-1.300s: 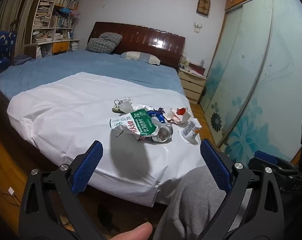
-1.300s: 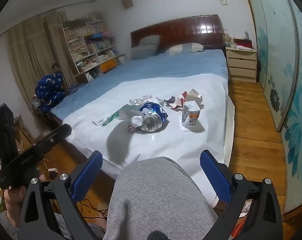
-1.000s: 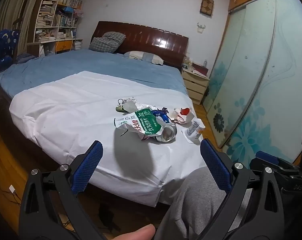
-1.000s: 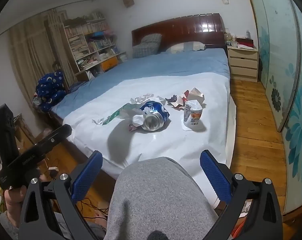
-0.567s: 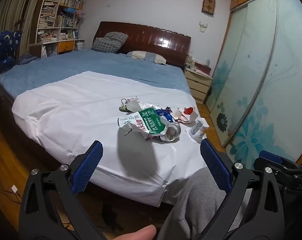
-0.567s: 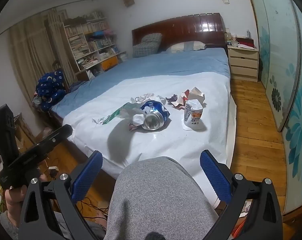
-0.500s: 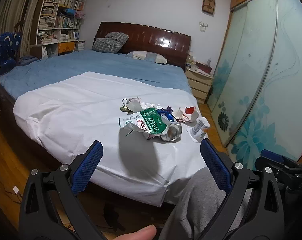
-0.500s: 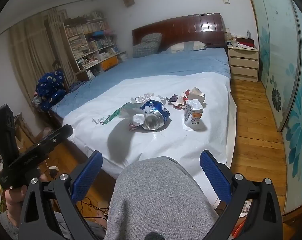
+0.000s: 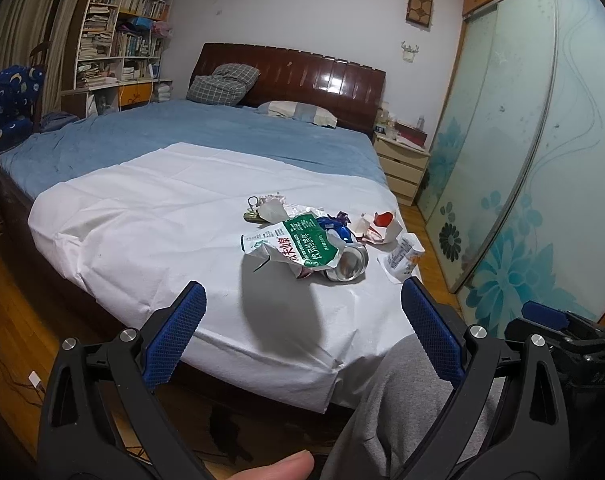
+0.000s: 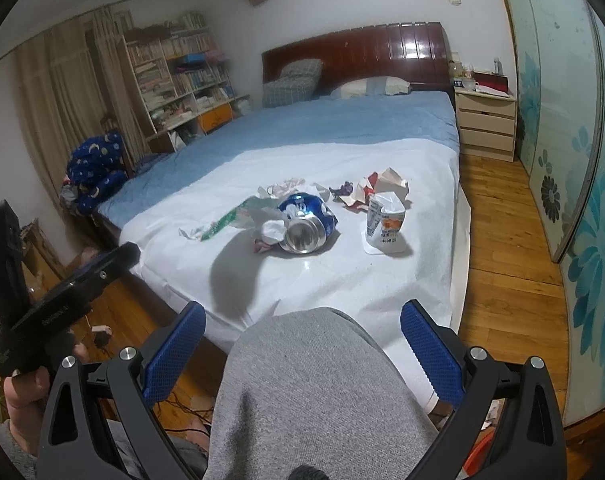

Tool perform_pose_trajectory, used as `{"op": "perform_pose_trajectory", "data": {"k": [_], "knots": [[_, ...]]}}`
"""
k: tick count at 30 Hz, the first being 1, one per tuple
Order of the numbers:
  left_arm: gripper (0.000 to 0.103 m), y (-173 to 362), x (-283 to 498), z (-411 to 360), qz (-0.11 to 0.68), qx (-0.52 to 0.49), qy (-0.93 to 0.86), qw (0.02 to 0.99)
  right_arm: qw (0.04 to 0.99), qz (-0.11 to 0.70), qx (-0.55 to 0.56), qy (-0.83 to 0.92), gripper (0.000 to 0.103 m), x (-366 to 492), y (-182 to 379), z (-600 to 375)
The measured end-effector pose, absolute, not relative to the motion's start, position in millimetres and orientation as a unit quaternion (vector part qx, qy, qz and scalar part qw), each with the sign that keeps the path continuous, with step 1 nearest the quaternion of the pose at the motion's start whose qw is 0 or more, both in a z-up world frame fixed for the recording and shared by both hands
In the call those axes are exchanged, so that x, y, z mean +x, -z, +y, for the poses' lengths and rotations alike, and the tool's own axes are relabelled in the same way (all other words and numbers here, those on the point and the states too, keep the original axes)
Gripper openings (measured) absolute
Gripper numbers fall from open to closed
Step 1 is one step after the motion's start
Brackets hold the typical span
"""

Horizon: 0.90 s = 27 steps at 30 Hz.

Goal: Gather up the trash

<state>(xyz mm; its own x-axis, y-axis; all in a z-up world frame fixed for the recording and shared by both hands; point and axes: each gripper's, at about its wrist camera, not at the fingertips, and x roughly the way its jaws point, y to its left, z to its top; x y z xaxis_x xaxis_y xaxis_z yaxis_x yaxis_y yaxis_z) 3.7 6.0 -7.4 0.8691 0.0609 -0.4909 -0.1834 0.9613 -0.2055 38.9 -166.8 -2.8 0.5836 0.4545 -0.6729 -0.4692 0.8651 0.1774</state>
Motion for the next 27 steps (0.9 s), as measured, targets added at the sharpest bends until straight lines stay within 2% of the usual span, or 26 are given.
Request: {"op": "perform_pose_trajectory", "data": {"k": [27], "knots": [[0.097, 8.9, 4.3, 3.5, 0.253, -0.122, -0.062, 0.958, 0.888, 0.380, -0.016, -0.257, 0.097, 41.0, 5.7, -165.6]]}}
